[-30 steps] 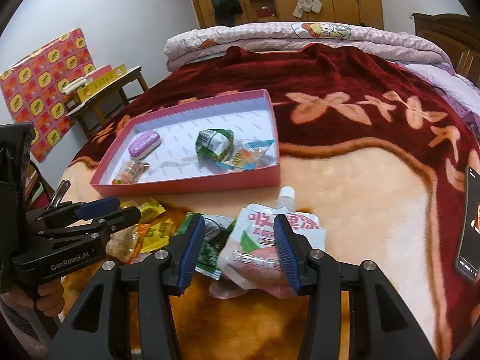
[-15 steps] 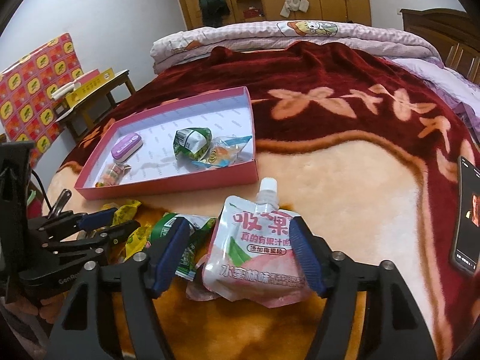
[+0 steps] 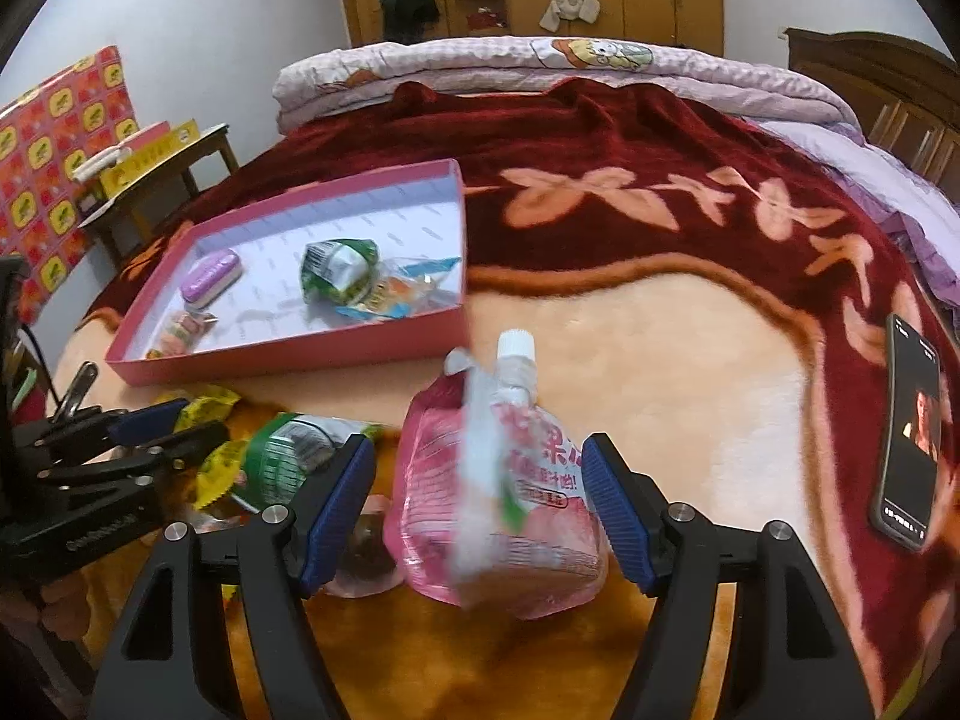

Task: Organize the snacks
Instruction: 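Lift the pink pouch with the right gripper while the left grasps the yellow candy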

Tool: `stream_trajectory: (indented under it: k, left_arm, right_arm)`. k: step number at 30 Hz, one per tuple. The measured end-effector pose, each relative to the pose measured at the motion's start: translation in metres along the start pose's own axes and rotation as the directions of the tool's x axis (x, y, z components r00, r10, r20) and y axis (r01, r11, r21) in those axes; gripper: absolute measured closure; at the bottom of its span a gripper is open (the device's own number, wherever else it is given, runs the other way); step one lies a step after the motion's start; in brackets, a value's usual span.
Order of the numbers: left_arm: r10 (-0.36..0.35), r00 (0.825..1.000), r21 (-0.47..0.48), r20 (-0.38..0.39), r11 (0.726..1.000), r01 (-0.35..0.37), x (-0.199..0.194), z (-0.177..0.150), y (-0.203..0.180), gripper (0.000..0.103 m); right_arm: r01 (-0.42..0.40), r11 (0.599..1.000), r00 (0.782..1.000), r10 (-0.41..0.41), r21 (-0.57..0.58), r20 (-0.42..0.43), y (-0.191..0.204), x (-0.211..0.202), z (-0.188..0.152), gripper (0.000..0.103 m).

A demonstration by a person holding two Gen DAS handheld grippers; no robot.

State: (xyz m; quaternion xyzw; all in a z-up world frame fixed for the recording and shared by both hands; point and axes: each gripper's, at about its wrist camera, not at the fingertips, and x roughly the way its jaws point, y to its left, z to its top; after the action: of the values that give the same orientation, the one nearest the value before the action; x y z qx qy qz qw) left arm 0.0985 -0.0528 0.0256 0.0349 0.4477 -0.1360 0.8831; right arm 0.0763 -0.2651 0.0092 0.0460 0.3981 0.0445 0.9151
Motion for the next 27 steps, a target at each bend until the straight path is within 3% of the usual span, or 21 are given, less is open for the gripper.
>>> stream_trajectory:
  k: [4, 6, 8, 12, 27]
  left_arm:
    - [0.004, 1.0, -0.003, 0.001, 1.0, -0.004, 0.0, 0.0, 0.001, 0.067]
    - [0.002, 1.0, -0.01, 0.002, 1.0, -0.002, -0.001, 0.0, 0.002, 0.069]
    - [-0.006, 1.0, -0.017, 0.004, 1.0, 0.006, -0.001, 0.0, 0.004, 0.069]
    - [-0.013, 1.0, -0.022, 0.007, 1.0, 0.013, -0.002, 0.0, 0.005, 0.07]
    - [-0.033, 0.997, -0.057, 0.074, 0.998, 0.038, -0.033, -0.003, 0.016, 0.073]
  right_arm:
    - [-0.025, 0.998, 1.0, 0.026, 0.052, -0.009, -0.012, 0.002, -0.001, 0.031]
    - [-0.026, 0.998, 1.0, 0.027, 0.065, -0.005, -0.015, 0.001, -0.001, 0.038]
    - [-0.008, 0.998, 1.0, 0.008, 0.067, 0.004, -0.016, -0.001, -0.001, 0.052]
    - [-0.003, 0.997, 1.0, 0.002, 0.079, 0.012, -0.019, -0.004, -0.001, 0.067]
    - [-0.11, 0.994, 0.993, 0.109, 0.007, 0.043, 0.013, -0.018, 0.004, 0.071]
